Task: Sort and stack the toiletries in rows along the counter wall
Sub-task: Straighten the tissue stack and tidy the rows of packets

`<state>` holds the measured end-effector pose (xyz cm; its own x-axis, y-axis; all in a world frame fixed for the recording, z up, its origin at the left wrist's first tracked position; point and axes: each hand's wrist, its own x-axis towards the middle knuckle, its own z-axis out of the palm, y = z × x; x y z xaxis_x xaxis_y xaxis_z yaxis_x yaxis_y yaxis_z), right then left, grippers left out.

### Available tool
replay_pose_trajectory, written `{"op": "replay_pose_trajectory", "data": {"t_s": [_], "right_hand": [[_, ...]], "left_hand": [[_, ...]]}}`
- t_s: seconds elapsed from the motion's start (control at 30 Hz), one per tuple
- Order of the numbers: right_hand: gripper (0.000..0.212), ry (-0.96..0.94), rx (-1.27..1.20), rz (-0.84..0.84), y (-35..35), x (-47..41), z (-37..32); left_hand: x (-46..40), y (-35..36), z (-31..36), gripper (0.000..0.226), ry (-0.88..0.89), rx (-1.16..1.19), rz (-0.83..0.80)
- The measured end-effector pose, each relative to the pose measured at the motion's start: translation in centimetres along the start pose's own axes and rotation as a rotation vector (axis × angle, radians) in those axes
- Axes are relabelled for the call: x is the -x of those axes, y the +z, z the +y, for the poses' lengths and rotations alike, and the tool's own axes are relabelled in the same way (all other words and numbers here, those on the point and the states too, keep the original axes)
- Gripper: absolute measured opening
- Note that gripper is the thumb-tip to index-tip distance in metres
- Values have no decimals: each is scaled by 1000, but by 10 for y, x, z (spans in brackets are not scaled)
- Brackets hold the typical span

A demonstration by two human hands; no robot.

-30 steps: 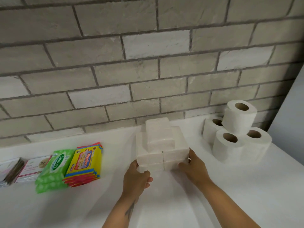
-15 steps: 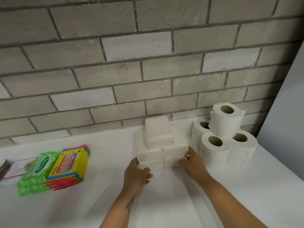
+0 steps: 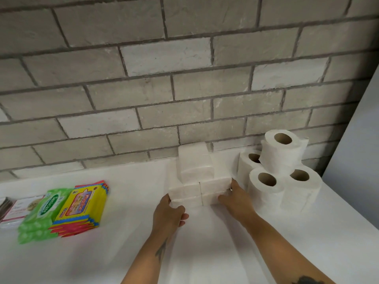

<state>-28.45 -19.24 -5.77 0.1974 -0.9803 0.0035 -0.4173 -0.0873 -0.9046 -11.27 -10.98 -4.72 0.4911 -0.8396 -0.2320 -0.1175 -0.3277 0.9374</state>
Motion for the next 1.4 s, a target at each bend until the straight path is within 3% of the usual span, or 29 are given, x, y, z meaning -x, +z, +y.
{"op": "replay_pose_trajectory", "data": {"t_s": [0.13, 0.27, 0.5, 0.9, 1.0, 1.13, 1.27, 1.4], "right_hand": [[38, 25, 0, -5, 2, -3, 2], [60, 25, -81, 11, 6, 5, 3], [55, -108, -123, 54, 19, 26, 12], [67, -66, -66, 10, 15, 26, 8], [80, -6, -56, 33, 19, 27, 11], [81, 7, -43, 123, 23, 50, -15], [66, -103, -64, 315, 28, 76, -33], [54, -198, -130, 254, 55, 92, -44]], "left_hand": [[-3, -1, -1, 38, -14, -11, 10], [0, -1, -4, 44, 25, -72, 40], [8, 10, -9, 49, 54, -62, 68], [6, 4, -8, 50, 15, -88, -6], [12, -3, -1, 64, -14, -84, -24], [22, -16, 0, 84, 3, -62, 31], [37, -34, -5, 70, 33, 7, 155], [54, -63, -14, 50, 75, 71, 278]]}}
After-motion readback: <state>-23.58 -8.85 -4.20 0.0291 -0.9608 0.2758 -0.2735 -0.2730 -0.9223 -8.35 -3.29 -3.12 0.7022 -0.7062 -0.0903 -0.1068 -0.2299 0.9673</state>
